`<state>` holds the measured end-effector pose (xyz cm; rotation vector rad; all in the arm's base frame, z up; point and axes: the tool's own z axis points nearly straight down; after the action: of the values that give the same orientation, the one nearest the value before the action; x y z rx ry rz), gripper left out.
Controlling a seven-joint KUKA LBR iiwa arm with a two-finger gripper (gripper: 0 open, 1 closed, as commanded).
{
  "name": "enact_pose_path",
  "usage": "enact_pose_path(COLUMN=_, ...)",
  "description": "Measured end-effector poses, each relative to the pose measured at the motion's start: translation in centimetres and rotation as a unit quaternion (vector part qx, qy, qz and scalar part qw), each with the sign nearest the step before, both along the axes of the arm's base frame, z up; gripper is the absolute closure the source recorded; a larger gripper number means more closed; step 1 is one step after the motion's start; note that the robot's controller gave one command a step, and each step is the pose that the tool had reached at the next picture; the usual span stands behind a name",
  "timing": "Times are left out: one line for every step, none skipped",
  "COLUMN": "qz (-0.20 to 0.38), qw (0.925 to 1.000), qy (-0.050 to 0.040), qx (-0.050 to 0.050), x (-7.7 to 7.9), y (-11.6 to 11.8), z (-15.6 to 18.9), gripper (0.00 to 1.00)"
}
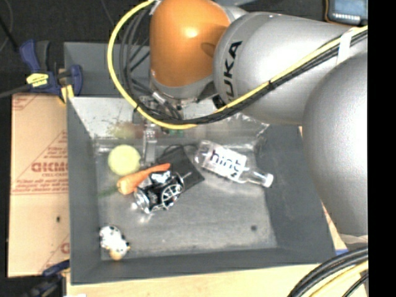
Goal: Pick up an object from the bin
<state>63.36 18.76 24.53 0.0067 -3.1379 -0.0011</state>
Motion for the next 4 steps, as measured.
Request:
enact_pose_path(qz=-0.002, qw=1.0, qy=-0.0038, qx=0.001, x=0.1, y=-0.1, z=0.6, gripper=0.0)
enact_pose_path(qz=-0.002, qw=1.0, qy=-0.0053, qx=0.001, x=-0.4, y=-3.5, z=-5.2, gripper=0.0)
enact_pose_path(qz=0.024, qw=0.9997, qy=-0.004, qx=0.0, x=-1.1, y=-10.7, z=-7.9, gripper=0.0)
enact_pose_path(qz=0.043, qw=0.9991, qy=-0.0051, qx=-0.001, x=-1.1, y=-15.2, z=-8.3, gripper=0.0)
